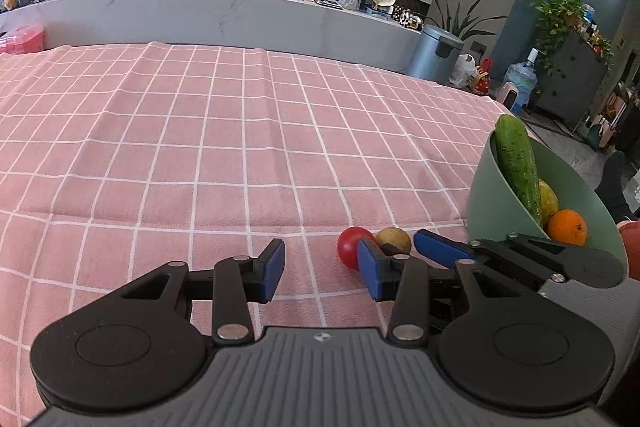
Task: Organize fruits
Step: 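Grasp the red cherry tomato with the left tool while the right tool grasps a longan, then carry tomato and longan into the colander and open both tools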
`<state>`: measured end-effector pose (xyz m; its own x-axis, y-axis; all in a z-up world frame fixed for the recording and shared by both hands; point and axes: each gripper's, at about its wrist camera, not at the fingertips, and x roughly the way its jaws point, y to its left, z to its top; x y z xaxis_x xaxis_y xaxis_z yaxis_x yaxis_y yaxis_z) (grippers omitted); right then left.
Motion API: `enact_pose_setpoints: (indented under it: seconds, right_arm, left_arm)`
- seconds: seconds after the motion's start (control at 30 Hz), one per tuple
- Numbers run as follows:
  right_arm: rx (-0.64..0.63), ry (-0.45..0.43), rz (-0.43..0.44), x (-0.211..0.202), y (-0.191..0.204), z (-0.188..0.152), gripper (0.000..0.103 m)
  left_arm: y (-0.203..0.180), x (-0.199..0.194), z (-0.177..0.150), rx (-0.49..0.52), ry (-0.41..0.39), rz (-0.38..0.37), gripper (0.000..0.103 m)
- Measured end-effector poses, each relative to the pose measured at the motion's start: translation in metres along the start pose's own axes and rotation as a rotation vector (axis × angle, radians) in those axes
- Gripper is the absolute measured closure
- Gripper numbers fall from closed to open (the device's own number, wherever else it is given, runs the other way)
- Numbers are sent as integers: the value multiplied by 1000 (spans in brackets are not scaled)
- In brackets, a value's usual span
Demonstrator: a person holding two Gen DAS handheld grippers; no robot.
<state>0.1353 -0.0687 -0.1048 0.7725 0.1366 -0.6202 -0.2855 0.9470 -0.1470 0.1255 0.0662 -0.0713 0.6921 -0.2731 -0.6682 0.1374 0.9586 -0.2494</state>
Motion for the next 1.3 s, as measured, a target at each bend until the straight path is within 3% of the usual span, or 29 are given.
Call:
enact_pose_setpoints:
  seconds: [0.33,0.73,1.07,1.3]
  right_arm:
    - [-20,8,23,16,2,1,81]
    - [-26,35,-3,-5,0,-13,82]
    - [-19,30,4,-6,-1,-15,82]
    - [-26,29,5,-9,-1,-18,82]
  left_arm:
    - [-1,1,0,0,4,-12,54]
    - [-20,23,3,71,23,-3,54]
    - [-22,33,1,75,49,4,72]
    - [-23,26,0,63,54,9,74]
